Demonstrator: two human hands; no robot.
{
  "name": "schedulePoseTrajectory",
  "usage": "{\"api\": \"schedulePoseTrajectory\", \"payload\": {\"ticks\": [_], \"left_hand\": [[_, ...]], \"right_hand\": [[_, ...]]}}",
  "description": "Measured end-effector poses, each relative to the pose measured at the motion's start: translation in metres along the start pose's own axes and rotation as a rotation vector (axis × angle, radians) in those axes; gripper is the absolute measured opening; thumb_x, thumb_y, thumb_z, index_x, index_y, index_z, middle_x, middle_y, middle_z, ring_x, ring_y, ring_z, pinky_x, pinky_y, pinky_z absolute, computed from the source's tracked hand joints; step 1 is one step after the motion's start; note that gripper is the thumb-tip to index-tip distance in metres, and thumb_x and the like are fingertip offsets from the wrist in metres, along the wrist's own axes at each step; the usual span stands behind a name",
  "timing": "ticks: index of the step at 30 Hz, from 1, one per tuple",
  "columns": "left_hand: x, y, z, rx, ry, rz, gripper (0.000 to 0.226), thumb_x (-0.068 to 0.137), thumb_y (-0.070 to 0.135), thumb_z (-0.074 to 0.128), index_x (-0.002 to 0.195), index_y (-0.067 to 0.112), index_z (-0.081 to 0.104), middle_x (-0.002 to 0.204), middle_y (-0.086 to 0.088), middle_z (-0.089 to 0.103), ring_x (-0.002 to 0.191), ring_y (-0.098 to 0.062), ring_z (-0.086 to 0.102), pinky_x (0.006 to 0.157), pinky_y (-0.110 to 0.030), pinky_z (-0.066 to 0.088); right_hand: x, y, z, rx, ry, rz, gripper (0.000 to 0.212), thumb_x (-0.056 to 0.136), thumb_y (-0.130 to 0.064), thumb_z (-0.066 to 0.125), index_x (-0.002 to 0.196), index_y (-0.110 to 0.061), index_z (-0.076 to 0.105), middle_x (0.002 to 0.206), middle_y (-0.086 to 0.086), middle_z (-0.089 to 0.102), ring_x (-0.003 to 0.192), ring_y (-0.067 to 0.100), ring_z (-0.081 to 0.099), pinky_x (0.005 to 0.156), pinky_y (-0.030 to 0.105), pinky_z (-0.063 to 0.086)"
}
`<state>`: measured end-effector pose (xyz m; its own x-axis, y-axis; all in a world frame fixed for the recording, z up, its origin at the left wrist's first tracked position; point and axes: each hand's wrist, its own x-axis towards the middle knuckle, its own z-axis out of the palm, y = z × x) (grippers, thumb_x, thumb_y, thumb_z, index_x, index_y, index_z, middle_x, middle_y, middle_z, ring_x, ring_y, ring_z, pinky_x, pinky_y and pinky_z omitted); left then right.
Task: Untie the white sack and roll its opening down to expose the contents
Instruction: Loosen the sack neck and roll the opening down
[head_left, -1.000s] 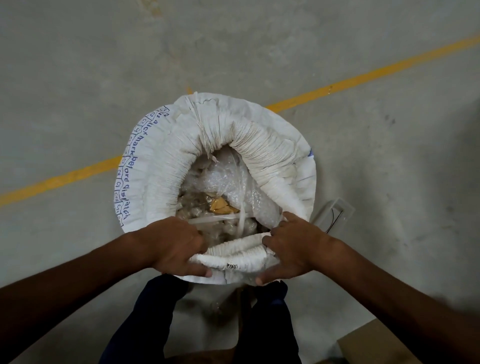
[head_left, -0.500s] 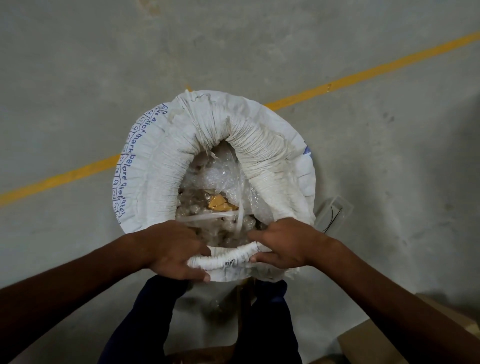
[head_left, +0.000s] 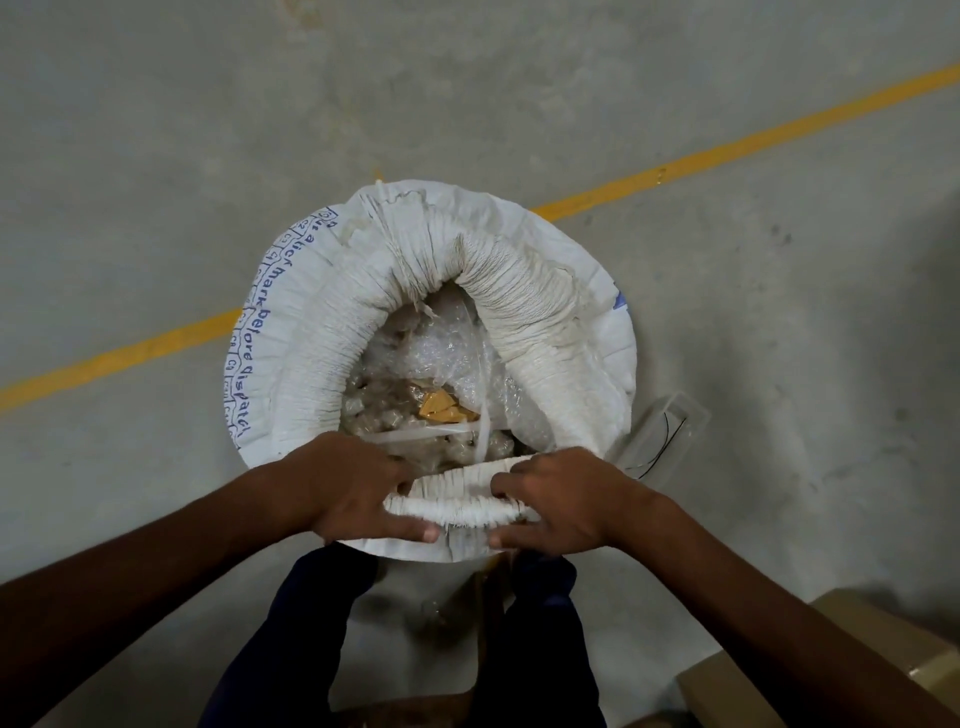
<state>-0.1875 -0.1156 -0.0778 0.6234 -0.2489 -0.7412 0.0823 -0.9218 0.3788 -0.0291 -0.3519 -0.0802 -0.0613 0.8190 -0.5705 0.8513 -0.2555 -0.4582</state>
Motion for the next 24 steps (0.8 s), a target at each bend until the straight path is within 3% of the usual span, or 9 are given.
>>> {"api": "schedulePoseTrajectory", "payload": {"ticks": [3, 5, 8, 10, 12, 15, 19, 21, 24], "left_hand": [[-0.004, -0.008, 0.006, -0.124, 0.006, -0.113, 0.110, 0.064, 0.108, 0.016, 0.153, 0.048, 0.041, 0.148, 0.008, 0.062, 0.133, -0.021, 0.060, 0.107, -0.041, 0.048], [-0.012, -0.013, 0.015, -0.170, 0.012, -0.203, 0.118, 0.062, 0.110, 0.017, 0.158, 0.042, 0.032, 0.155, 0.000, 0.055, 0.136, -0.026, 0.058, 0.109, -0.043, 0.048], [-0.020, -0.016, 0.018, -0.128, 0.085, -0.315, 0.119, 0.073, 0.102, 0.033, 0.166, 0.029, 0.012, 0.157, -0.010, 0.051, 0.133, -0.033, 0.060, 0.106, -0.044, 0.049], [-0.021, -0.020, 0.018, -0.060, 0.159, -0.311, 0.124, 0.068, 0.105, 0.020, 0.166, 0.028, 0.014, 0.145, -0.009, 0.063, 0.125, -0.031, 0.066, 0.100, -0.043, 0.052], [-0.021, -0.021, 0.016, 0.035, 0.210, -0.257, 0.128, 0.060, 0.105, -0.001, 0.160, 0.031, 0.028, 0.128, -0.003, 0.073, 0.115, -0.027, 0.071, 0.093, -0.040, 0.056], [-0.020, -0.016, 0.009, 0.133, 0.203, -0.186, 0.125, 0.059, 0.101, -0.013, 0.150, 0.036, 0.042, 0.119, 0.000, 0.077, 0.110, -0.024, 0.073, 0.088, -0.038, 0.054], [-0.012, -0.015, -0.004, -0.054, 0.207, -0.197, 0.118, 0.063, 0.107, -0.007, 0.143, 0.042, 0.051, 0.133, 0.003, 0.073, 0.121, -0.023, 0.068, 0.098, -0.038, 0.052], [-0.005, -0.017, -0.017, -0.205, 0.211, -0.192, 0.105, 0.073, 0.104, 0.012, 0.144, 0.038, 0.052, 0.137, 0.002, 0.070, 0.124, -0.025, 0.066, 0.100, -0.040, 0.051], [0.009, -0.021, -0.039, -0.378, 0.335, -0.213, 0.106, 0.068, 0.105, 0.025, 0.143, 0.036, 0.056, 0.124, 0.000, 0.075, 0.115, -0.024, 0.070, 0.091, -0.034, 0.050]], "right_hand": [[-0.001, 0.004, -0.005, -0.098, -0.057, 0.116, 0.067, 0.090, -0.071, 0.054, 0.147, -0.036, 0.046, 0.142, 0.005, 0.055, 0.120, 0.030, 0.059, 0.094, 0.043, 0.052], [-0.004, 0.007, -0.005, -0.171, -0.068, 0.153, 0.065, 0.089, -0.063, 0.059, 0.148, -0.038, 0.046, 0.154, 0.010, 0.043, 0.129, 0.035, 0.051, 0.105, 0.046, 0.044], [-0.009, 0.009, -0.003, -0.371, -0.032, 0.111, 0.064, 0.083, -0.062, 0.065, 0.142, -0.039, 0.055, 0.127, 0.014, 0.069, 0.122, 0.040, 0.057, 0.116, 0.054, 0.022], [-0.011, 0.008, -0.006, -0.435, 0.017, 0.079, 0.065, 0.076, -0.064, 0.070, 0.134, -0.036, 0.064, 0.094, 0.009, 0.079, 0.108, 0.041, 0.068, 0.121, 0.066, 0.018], [-0.011, 0.005, -0.012, -0.422, 0.006, 0.094, 0.070, 0.084, -0.067, 0.061, 0.144, -0.031, 0.053, 0.097, 0.009, 0.078, 0.106, 0.038, 0.071, 0.123, 0.065, 0.015], [-0.007, 0.006, -0.026, -0.265, -0.040, 0.163, 0.087, 0.087, -0.084, 0.040, 0.156, -0.030, 0.034, 0.113, 0.008, 0.074, 0.110, 0.031, 0.069, 0.112, 0.050, 0.037], [0.007, 0.011, -0.040, -0.054, 0.097, 0.213, 0.086, 0.085, -0.091, 0.028, 0.145, -0.033, 0.045, 0.117, 0.004, 0.072, 0.106, 0.025, 0.068, 0.083, 0.039, 0.051], [0.022, 0.013, -0.043, 0.035, 0.198, 0.274, 0.078, 0.093, -0.081, 0.029, 0.145, -0.026, 0.046, 0.125, 0.008, 0.068, 0.110, 0.027, 0.066, 0.082, 0.040, 0.054], [0.044, 0.016, -0.044, 0.252, 0.341, 0.367, 0.074, 0.099, -0.068, 0.042, 0.153, -0.017, 0.038, 0.142, 0.015, 0.060, 0.128, 0.032, 0.057, 0.099, 0.046, 0.052]]}}
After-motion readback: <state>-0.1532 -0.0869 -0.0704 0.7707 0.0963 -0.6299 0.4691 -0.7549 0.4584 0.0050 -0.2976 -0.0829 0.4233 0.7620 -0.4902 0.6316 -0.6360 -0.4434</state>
